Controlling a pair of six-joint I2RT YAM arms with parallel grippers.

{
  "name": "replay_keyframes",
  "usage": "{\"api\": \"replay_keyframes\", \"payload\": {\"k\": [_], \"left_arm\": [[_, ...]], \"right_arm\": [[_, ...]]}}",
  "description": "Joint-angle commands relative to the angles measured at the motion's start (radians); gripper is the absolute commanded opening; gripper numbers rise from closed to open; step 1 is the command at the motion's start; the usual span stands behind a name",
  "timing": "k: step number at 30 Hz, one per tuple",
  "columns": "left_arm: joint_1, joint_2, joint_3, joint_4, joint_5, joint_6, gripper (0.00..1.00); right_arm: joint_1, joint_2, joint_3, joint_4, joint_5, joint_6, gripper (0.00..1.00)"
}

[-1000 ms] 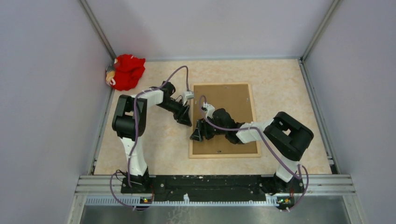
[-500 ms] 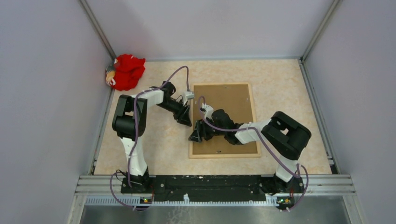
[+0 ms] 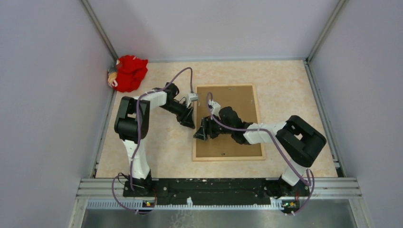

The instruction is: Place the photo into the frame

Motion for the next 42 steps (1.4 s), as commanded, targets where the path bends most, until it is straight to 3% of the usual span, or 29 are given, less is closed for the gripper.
{"api": "replay_keyframes", "payload": {"k": [1, 42], "left_arm": [[-0.005, 0.009, 0.008, -0.027, -0.038, 0.013, 0.5], [-0.005, 0.006, 0.016, -0.038, -0.053, 0.007, 0.47]], "right_arm": [[-0.02, 0.015, 0.012, 0.018, 0.0, -0.019, 0.66], [0.014, 0.165, 0.041, 0.098, -0.028, 0.037, 0.61]]}}
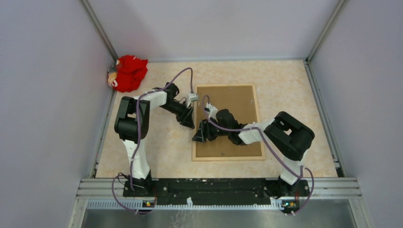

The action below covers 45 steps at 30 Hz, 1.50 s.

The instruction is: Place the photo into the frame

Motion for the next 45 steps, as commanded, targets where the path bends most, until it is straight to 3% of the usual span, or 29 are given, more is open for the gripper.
{"api": "replay_keyframes", "payload": {"k": [1, 12, 24, 45], "left_arm": [[-0.003, 0.005, 0.01, -0.024, -0.034, 0.008, 0.47], [-0.004, 0.006, 0.001, -0.026, -0.022, 0.011, 0.44], [-0.003, 0.049, 0.02, -0.035, 0.015, 0.005, 0.3], [-0.003, 0.047, 0.014, -0.032, -0.02, 0.018, 0.23]], "right_arm": [[0.012, 0.044, 0.04, 0.006, 0.015, 0.0, 0.61], [0.012, 0.054, 0.031, 0.029, 0.052, 0.032, 0.61], [0.069, -0.012, -0.058, 0.028, 0.284, 0.156, 0.6], [0.104, -0.023, -0.076, 0.004, 0.255, 0.156, 0.58]]}}
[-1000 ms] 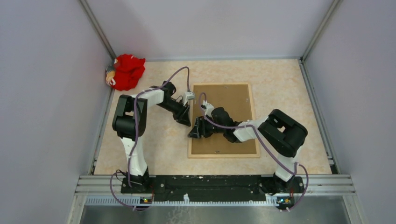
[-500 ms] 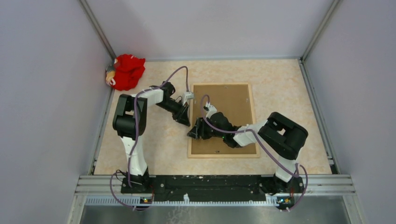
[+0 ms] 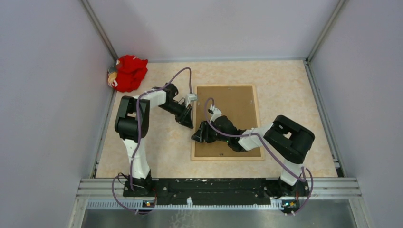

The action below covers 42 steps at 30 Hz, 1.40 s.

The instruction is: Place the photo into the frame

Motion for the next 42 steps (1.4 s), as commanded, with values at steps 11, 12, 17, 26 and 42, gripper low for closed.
{"api": "replay_keyframes", "payload": {"k": [11, 12, 17, 26, 42], "left_arm": [[-0.014, 0.025, -0.008, 0.04, -0.044, 0.019, 0.21], [-0.014, 0.024, -0.007, 0.042, -0.043, 0.018, 0.21], [-0.014, 0.021, -0.008, 0.04, -0.045, 0.018, 0.21], [-0.014, 0.012, -0.019, 0.033, -0.062, 0.029, 0.21], [-0.014, 0.01, -0.019, 0.036, -0.063, 0.019, 0.21]], "right_arm": [[0.021, 0.053, 0.028, -0.062, -0.084, -0.032, 0.58], [0.022, 0.057, 0.032, -0.064, -0.086, -0.032, 0.58], [0.022, 0.059, 0.042, -0.07, -0.044, -0.042, 0.58], [0.022, 0.067, 0.041, -0.063, -0.021, -0.041, 0.58], [0.022, 0.032, 0.008, -0.069, -0.026, -0.064, 0.58]]}}
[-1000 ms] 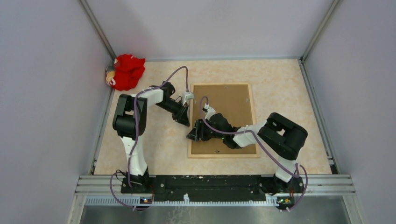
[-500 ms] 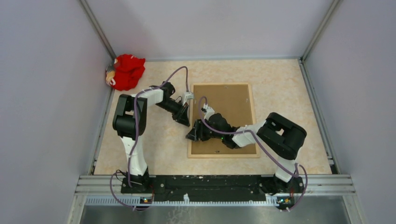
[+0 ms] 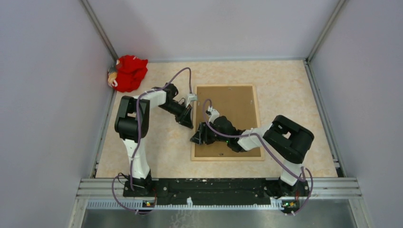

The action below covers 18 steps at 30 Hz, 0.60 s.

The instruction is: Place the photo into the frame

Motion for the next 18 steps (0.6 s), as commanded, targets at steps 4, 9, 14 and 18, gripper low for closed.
{"api": "replay_keyframes", "payload": {"k": [4, 9, 14, 18], "left_arm": [[-0.014, 0.01, -0.021, 0.036, -0.059, 0.025, 0.21], [-0.014, 0.009, -0.024, 0.033, -0.068, 0.029, 0.21], [-0.014, 0.006, -0.028, 0.033, -0.069, 0.03, 0.21], [-0.014, 0.006, -0.032, 0.033, -0.067, 0.031, 0.2]], "right_arm": [[0.012, 0.046, 0.012, -0.061, 0.029, -0.035, 0.58], [0.012, 0.08, 0.049, -0.062, 0.023, -0.034, 0.58], [0.011, 0.096, 0.063, -0.059, 0.028, -0.034, 0.58], [0.006, 0.106, 0.069, -0.064, 0.038, -0.036, 0.58]]}}
